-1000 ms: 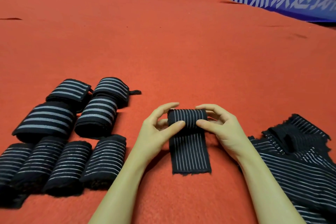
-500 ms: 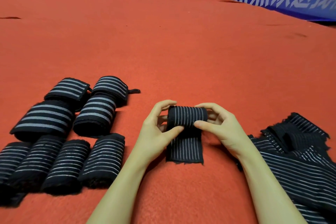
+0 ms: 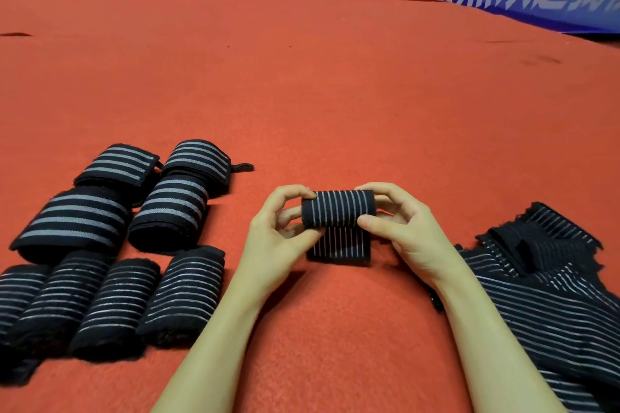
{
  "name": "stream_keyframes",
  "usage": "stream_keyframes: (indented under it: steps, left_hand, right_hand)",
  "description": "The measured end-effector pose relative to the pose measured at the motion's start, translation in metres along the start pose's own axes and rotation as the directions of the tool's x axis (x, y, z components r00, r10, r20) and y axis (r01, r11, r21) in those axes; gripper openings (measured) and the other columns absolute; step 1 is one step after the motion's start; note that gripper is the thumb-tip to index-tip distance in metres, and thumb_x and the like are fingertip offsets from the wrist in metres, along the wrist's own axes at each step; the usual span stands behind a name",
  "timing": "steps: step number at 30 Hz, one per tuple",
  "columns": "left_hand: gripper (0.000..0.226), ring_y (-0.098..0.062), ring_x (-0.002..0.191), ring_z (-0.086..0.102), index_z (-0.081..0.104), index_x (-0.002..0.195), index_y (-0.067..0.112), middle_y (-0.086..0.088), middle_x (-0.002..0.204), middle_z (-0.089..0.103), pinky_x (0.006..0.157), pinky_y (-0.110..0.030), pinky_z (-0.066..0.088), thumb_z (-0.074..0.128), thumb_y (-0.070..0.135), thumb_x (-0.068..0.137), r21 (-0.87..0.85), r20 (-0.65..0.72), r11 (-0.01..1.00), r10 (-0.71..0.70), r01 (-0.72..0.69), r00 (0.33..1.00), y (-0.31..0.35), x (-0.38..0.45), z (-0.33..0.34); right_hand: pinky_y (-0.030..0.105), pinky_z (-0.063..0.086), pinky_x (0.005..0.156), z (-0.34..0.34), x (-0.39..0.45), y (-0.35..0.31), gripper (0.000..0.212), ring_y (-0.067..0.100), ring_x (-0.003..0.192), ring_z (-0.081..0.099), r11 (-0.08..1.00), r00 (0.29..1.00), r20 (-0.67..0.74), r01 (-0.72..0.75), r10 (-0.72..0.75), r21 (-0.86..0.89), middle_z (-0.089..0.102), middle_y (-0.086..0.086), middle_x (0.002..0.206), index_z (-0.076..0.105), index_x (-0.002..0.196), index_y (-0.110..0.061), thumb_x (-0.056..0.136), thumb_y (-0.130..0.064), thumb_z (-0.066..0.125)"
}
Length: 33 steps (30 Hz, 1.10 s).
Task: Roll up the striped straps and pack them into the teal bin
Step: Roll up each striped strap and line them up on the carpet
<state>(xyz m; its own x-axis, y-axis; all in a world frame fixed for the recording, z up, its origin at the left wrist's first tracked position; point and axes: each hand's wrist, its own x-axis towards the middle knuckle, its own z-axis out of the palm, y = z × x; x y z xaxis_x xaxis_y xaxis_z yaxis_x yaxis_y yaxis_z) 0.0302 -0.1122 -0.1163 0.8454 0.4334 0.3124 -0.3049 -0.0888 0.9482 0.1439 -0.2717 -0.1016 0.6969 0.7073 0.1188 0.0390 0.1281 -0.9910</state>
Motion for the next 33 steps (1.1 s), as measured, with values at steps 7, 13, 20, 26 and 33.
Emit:
stream_keyframes:
  steps: [7,13,20,26,33]
  left_hand:
    - [0.027,-0.01,0.088,0.062,0.062,0.09,0.034,0.006,0.098,0.064,0.073,-0.022,0.051,0.077,0.024,0.07,0.121,-0.074,0.991,0.061,-0.052,0.995,-0.003,0.0,-0.001]
    - [0.029,-0.006,0.096,0.059,0.06,0.092,0.04,0.007,0.103,0.057,0.072,-0.026,0.054,0.072,0.034,0.066,0.219,-0.078,0.967,0.155,-0.134,0.985,-0.006,-0.002,0.002]
    - [0.052,-0.003,0.104,0.047,0.051,0.122,0.025,0.004,0.111,0.043,0.09,-0.015,0.043,0.062,0.038,0.073,0.633,0.095,0.73,0.255,-0.256,0.962,-0.024,-0.003,0.0]
    - [0.061,-0.015,0.103,0.051,0.041,0.133,0.036,0.008,0.114,0.055,0.085,-0.03,0.028,0.039,0.057,0.075,0.855,0.132,0.486,0.135,-0.182,0.982,-0.024,-0.011,0.004]
    - [0.056,-0.014,0.096,0.057,0.053,0.131,0.027,0.003,0.106,0.057,0.079,-0.032,0.041,0.049,0.048,0.08,0.826,0.073,0.537,0.198,-0.17,0.977,-0.023,-0.016,0.003]
  right_hand:
    - [0.028,0.052,0.083,0.0,0.001,0.004,0.046,0.021,0.096,0.068,1.0,1.0,0.022,-0.014,0.014,0.001,0.067,0.01,0.111,0.066,0.116,-0.023,0.071,-0.013,0.074]
    - [0.027,0.052,0.083,0.001,0.003,0.006,0.044,0.019,0.095,0.069,0.999,1.0,-0.024,-0.02,0.019,-0.039,0.067,0.007,0.111,0.067,0.115,-0.025,0.072,-0.018,0.074]
    - [0.026,0.052,0.085,0.005,0.005,0.01,0.048,0.011,0.1,0.065,0.988,0.999,0.03,0.036,-0.032,-0.147,0.06,0.006,0.121,0.062,0.119,-0.024,0.084,0.008,0.064]
    - [0.025,0.049,0.09,0.008,0.008,0.021,0.048,0.012,0.101,0.063,0.958,0.997,0.017,0.08,-0.078,-0.276,0.06,0.001,0.122,0.06,0.119,-0.026,0.087,0.01,0.058]
    - [0.026,0.05,0.09,0.013,0.013,0.029,0.053,0.011,0.094,0.066,0.885,0.972,-0.062,0.179,-0.227,-0.431,0.059,0.002,0.117,0.057,0.114,-0.04,0.087,0.006,0.06]
